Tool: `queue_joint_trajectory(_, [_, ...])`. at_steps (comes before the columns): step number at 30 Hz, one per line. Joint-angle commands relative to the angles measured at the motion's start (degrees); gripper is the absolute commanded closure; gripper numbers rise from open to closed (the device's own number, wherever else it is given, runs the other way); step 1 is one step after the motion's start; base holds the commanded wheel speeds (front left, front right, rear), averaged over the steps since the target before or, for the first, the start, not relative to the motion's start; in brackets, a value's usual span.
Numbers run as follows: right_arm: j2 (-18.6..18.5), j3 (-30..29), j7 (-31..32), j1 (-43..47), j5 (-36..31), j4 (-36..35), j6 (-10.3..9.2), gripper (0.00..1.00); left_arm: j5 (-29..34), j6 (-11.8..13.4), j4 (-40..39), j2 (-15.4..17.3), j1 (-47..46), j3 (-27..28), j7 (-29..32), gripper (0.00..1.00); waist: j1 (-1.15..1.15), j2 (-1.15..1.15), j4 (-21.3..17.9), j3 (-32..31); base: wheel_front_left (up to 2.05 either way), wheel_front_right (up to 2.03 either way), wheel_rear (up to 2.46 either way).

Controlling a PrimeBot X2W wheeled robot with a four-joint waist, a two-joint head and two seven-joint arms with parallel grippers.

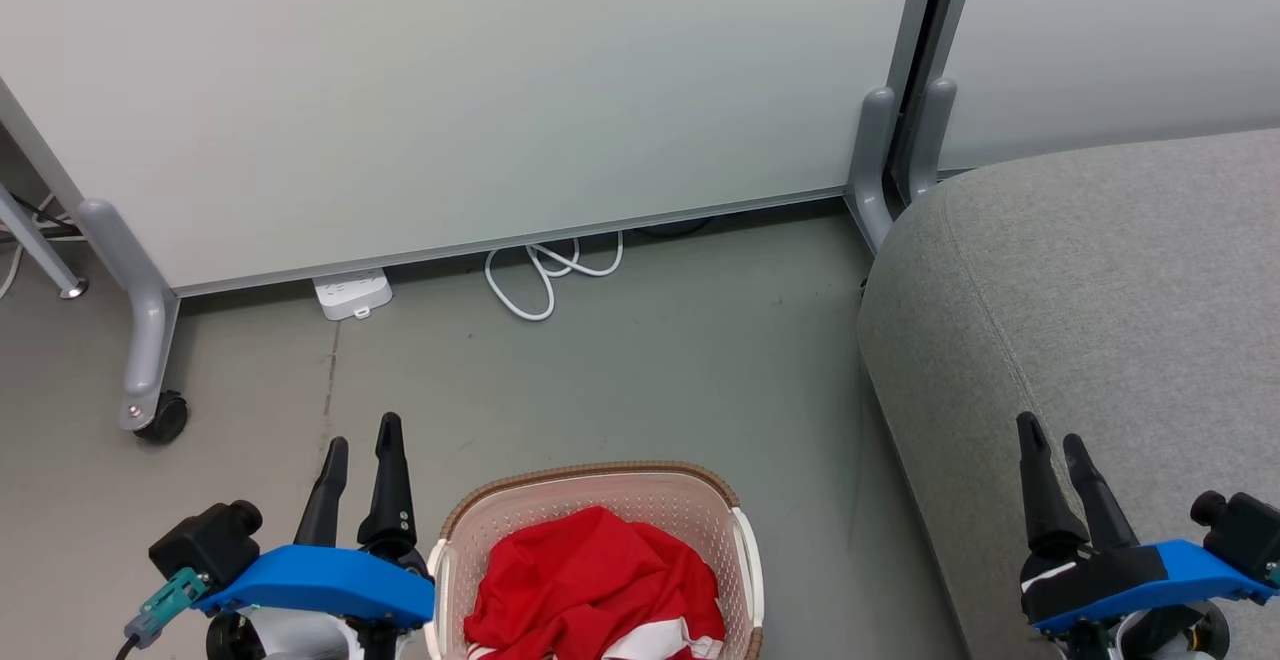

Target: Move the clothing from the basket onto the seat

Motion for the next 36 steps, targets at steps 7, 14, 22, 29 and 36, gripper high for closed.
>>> queue_joint_trajectory(7, [-0.5, 0.1, -1.0, -1.2, -5.5, -1.1, 0.09, 0.00, 5.4, 0.2, 0.1, 0.2, -1.6, -0.6, -1.5, 0.00, 0.00, 0.00, 0.1, 0.0, 0.00, 0.00, 0.00])
queue_joint_trajectory(14, [-0.6, 0.2, -1.5, -1.0, -9.9, -1.4, 0.10, 0.00, 9.5, 0.0, 0.5, 0.1, -1.8, -1.1, -2.6, 0.00, 0.00, 0.00, 0.2, -0.1, 0.00, 0.00, 0.00])
queue_joint_trajectory(22, [-0.6, 0.2, -1.7, -1.0, -14.4, -1.5, 0.11, 0.00, 13.7, 0.0, 0.9, 0.0, -1.9, -1.5, -3.7, 0.00, 0.00, 0.00, 0.2, -0.1, 0.00, 0.00, 0.00])
queue_joint_trajectory(29, [-0.7, 0.3, -2.0, -0.8, -17.9, -1.3, 0.12, 0.00, 17.0, 0.0, 1.1, 0.0, -1.9, -1.8, -4.6, 0.00, 0.00, 0.00, 0.3, -0.2, 0.00, 0.00, 0.00])
queue_joint_trajectory(36, [-0.7, 0.2, -2.4, -0.7, -21.2, -1.3, 0.13, 0.00, 20.2, 0.1, 1.1, -0.1, -2.1, -2.1, -5.5, 0.00, 0.00, 0.00, 0.3, -0.3, 0.00, 0.00, 0.00])
